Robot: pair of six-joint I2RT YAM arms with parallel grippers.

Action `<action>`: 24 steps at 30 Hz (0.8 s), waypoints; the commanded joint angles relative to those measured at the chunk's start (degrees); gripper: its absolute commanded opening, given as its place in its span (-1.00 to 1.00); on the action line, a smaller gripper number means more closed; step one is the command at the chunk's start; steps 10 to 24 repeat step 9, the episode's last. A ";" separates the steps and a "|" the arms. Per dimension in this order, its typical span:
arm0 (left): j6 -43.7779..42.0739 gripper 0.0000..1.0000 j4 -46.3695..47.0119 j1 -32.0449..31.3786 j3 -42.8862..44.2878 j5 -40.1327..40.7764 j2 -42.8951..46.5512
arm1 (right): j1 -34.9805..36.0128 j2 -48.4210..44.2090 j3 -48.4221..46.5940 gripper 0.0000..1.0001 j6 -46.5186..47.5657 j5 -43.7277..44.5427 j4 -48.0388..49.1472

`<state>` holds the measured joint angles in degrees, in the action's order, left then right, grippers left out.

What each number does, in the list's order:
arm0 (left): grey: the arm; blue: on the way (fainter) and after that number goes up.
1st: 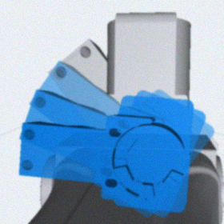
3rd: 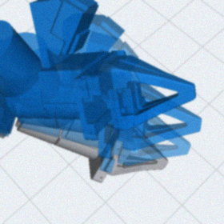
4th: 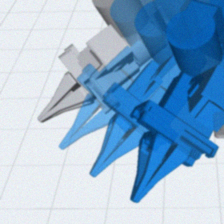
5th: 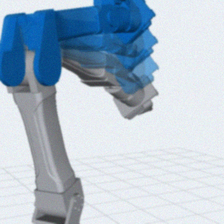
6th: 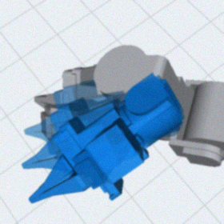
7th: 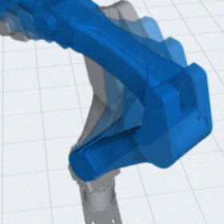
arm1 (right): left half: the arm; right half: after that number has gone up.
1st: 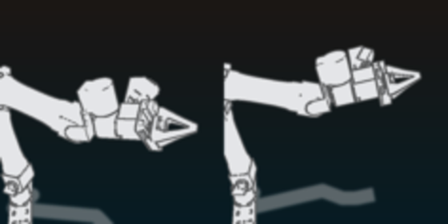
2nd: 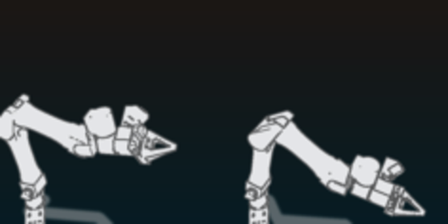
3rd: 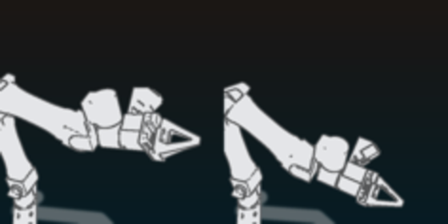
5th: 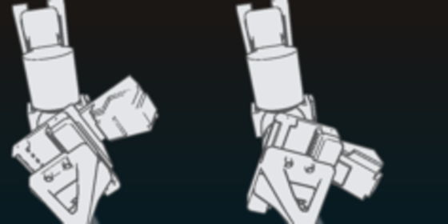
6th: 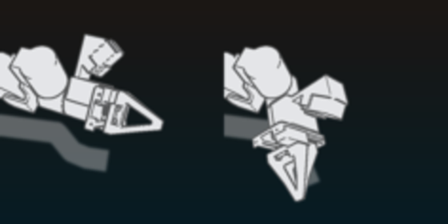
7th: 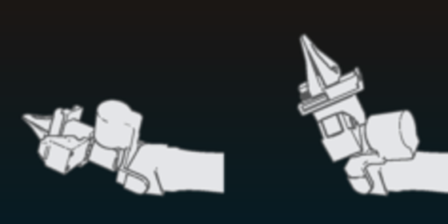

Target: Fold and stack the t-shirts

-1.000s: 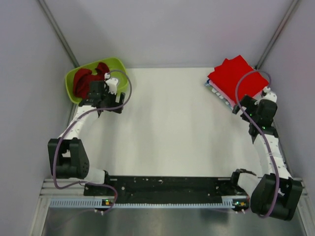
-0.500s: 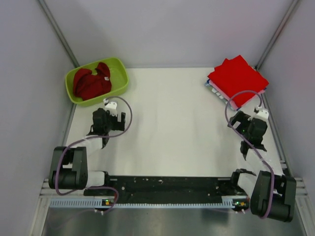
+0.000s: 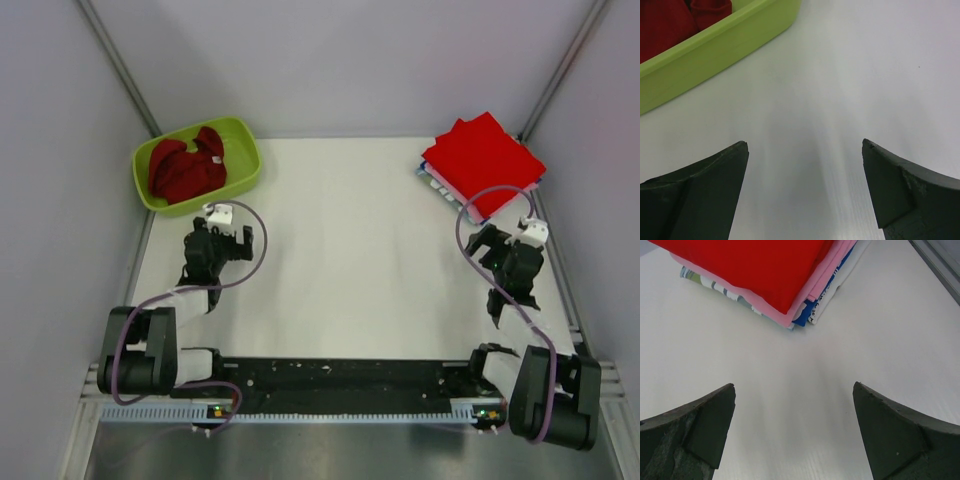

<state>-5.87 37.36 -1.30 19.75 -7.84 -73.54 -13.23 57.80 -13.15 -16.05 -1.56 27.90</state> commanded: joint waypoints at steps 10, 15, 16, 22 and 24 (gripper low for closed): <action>0.77 0.98 3.86 -0.19 1.43 0.71 0.94 | 0.23 -0.32 0.14 0.97 0.32 0.77 2.95; 0.77 0.98 3.86 -0.19 1.43 0.71 0.94 | 0.23 -0.32 0.14 0.97 0.32 0.77 2.95; 0.77 0.98 3.86 -0.19 1.43 0.71 0.94 | 0.23 -0.32 0.14 0.97 0.32 0.77 2.95; 0.77 0.98 3.86 -0.19 1.43 0.71 0.94 | 0.23 -0.32 0.14 0.97 0.32 0.77 2.95; 0.77 0.98 3.86 -0.19 1.43 0.71 0.94 | 0.23 -0.32 0.14 0.97 0.32 0.77 2.95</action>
